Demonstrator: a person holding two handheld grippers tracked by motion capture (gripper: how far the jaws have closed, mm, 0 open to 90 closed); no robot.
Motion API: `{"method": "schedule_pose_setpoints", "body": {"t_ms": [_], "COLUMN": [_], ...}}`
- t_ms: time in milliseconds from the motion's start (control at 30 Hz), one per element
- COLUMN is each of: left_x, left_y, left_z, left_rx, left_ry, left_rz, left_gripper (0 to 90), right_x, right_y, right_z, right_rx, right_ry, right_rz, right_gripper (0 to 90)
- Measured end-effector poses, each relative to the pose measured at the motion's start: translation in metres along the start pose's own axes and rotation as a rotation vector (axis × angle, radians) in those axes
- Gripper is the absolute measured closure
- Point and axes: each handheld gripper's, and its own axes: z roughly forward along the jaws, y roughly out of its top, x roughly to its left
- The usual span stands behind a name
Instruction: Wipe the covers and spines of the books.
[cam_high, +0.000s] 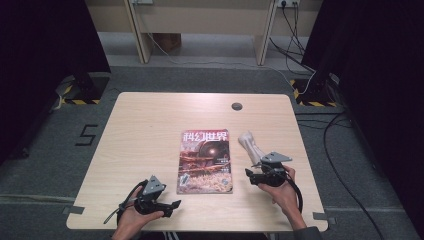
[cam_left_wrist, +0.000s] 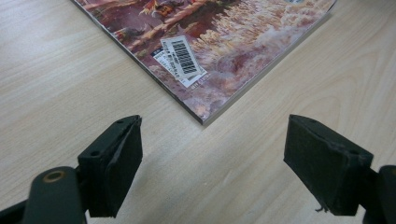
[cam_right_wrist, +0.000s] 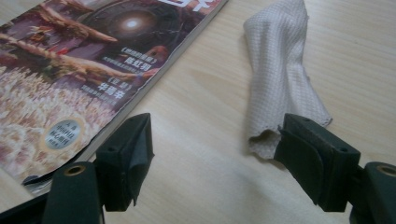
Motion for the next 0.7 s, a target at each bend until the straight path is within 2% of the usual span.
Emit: {"method": "schedule_pose_setpoints", "body": {"t_ms": [700], "left_x": [-0.003], "left_y": [-0.004], "left_z": [-0.003], "left_rx": [0.004], "left_ry": [0.005], "left_rz": [0.009], "left_gripper": [18.5], "right_x": [0.033], "right_y": [-0.026], "right_z": [-0.014], "right_rx": [0.05], "right_ry": [0.057], "right_rz": [-0.063], "right_gripper": [23.0]}}
